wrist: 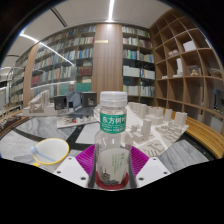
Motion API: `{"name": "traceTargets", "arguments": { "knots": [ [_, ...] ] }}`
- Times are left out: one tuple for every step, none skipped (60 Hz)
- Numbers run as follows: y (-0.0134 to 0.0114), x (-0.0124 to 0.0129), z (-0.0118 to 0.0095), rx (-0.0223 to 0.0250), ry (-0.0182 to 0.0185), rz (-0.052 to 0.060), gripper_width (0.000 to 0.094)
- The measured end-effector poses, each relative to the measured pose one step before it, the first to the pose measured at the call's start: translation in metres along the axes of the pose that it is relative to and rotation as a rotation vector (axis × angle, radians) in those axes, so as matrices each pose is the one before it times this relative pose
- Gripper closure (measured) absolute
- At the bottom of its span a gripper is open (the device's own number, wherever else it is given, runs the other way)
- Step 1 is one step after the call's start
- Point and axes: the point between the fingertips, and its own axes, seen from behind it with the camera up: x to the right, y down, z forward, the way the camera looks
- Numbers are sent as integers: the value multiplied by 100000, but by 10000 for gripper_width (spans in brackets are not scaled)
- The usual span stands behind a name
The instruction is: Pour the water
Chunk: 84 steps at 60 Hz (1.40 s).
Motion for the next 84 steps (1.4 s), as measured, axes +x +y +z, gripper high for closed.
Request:
{"name": "traceTargets", "arguments": {
  "knots": [
    [-8, -22, 13, -350, 2, -339, 435],
    [34, 26, -20, -815, 153, -95, 413],
    [199, 70, 1, -1615, 378, -169, 391],
    [557, 812, 376, -1512, 457, -336, 352],
    [64, -26, -387, -1983, 953, -122, 313],
    [0, 126, -212, -1049, 795, 129, 268],
    [-157, 32, -278, -327, 361, 426, 216],
    [-255, 30, -329, 94, 263, 606, 160],
    [-201, -55, -358, 40, -83, 347, 92],
    [-160, -76, -354, -115, -205, 25, 63],
    [15, 338, -67, -862, -201, -255, 79],
    [-24, 27, -511, -832, 318, -390, 104],
    [74, 16, -487, -515, 768, -475, 106],
    [-102, 76, -608, -511, 631, -421, 100],
    [-150, -16, -661, -259, 403, -453, 87],
    [-170, -8, -705, -95, 89, -482, 76],
    [-152, -10, -732, -87, 27, -476, 67],
    [-147, -13, -800, -128, 133, -516, 71],
    [-100, 3, -835, -228, 258, -488, 75],
    [-120, 195, -751, -431, 171, -312, 81],
    [-60, -17, -984, -102, 222, -231, 84],
    [-107, 31, -979, -105, 232, 70, 84],
    [-50, 39, -1012, -229, 344, 273, 84],
    [-23, -13, -1045, -360, 266, 308, 85],
    [-14, -50, -1063, -334, 57, 307, 84],
    [-25, -65, -1142, -278, -124, 335, 84],
    [-15, -53, -1171, -195, -119, 543, 83],
    [-42, -31, -844, -124, 63, 664, 84],
    [35, 53, -1150, -351, 152, 703, 85],
    [106, -10, -1184, -491, 170, 518, 84],
    [130, -59, -1188, -398, -14, 427, 83],
    [91, -72, -1195, -85, -93, 509, 84],
    [32, -99, -1198, 34, 88, 558, 84],
    [96, -23, -1155, 12, 204, 513, 85],
    [96, -35, -1135, -24, 135, 277, 84],
    [119, -96, -1113, -15, -155, -4, 83],
    [123, -107, -1103, -26, -311, -232, 82],
    [8, -118, -1073, -160, -151, -362, 81],
    [113, -2, -1018, -115, 68, -364, 80],
    [118, 2, -1043, -7, 190, -125, 82],
    [68, 2, -986, 137, 264, 256, 84],
    [90, -53, -971, 59, 99, 208, 86],
    [143, -119, -924, -95, -148, -91, 87],
    [107, -69, -976, -290, -196, -333, 88],
    [90, -129, -807, 11, -2, -172, 86],
    [137, -111, -787, 304, 16, 32, 81],
    [80, -71, -776, 228, 103, 126, 79],
    [138, -42, -754, 26, 114, -56, 82],
    [201, -41, -719, -117, 247, -156, 80],
    [186, -26, -684, -149, 178, -252, 79],
    [190, -78, -635, -235, -49, -267, 81],
    [126, -41, -628, -271, -305, -239, 81],
    [215, -129, -556, -272, -166, -265, 81],
    [199, -99, -530, -226, -52, -289, 80],
    [182, -101, -536, -10, -69, -147, 81],
    [103, -125, -422, 139, -260, -53, 80],
    [83, -136, -452, 216, -370, -22, 80],
    [54, -107, -385, 239, -317, -46, 80],
    [61, -69, -388, 271, -155, -114, 80],
    [49, -30, -344, 190, -23, -110, 80],
    [77, 14, -313, 143, -19, -34, 80],
    [-5, 42, -260, 57, -137, -36, 79],
    [98, -8, -231, -49, -159, -206, 79],
    [112, -22, -202, -132, -144, -269, 81],
    [110, -35, -255, -202, -117, -24, 81],
    [71, 21, -168, -167, -46, 239, 81],
    [49, 14, -168, -81, -48, 270, 80],
    [45, 17, -114, -19, -15, 44, 81],
    [56, 61, -107, 30, 131, -215, 80],
    [63, 81, -119, 5, 355, -450, 81],
    [89, 125, -90, 23, 483, -674, 80],
    [89, 78, -73, 41, 407, -745, 79],
    [121, 62, -110, -15, 148, -616, 80],
    [104, 21, -38, -165, 48, -499, 79],
    [137, -3, 9, -285, -75, -265, 80],
    [83, -1, -6, -175, -26, -103, 79],
    [80, -15, -27, -128, -35, 16, 80],
    [132, -61, -13, -294, -211, 119, 80],
    [116, -103, 16, -366, -341, 200, 79],
    [104, -96, 64, -217, -326, 168, 80],
    [24, -67, 17, -46, -251, 97, 80],
    [-3, -40, 19, 106, -205, 46, 82],
    [9, -59, 38, 56, -189, 53, 82],
    [-9, -23, 20, 25, -129, 84, 81]
  ]
}}
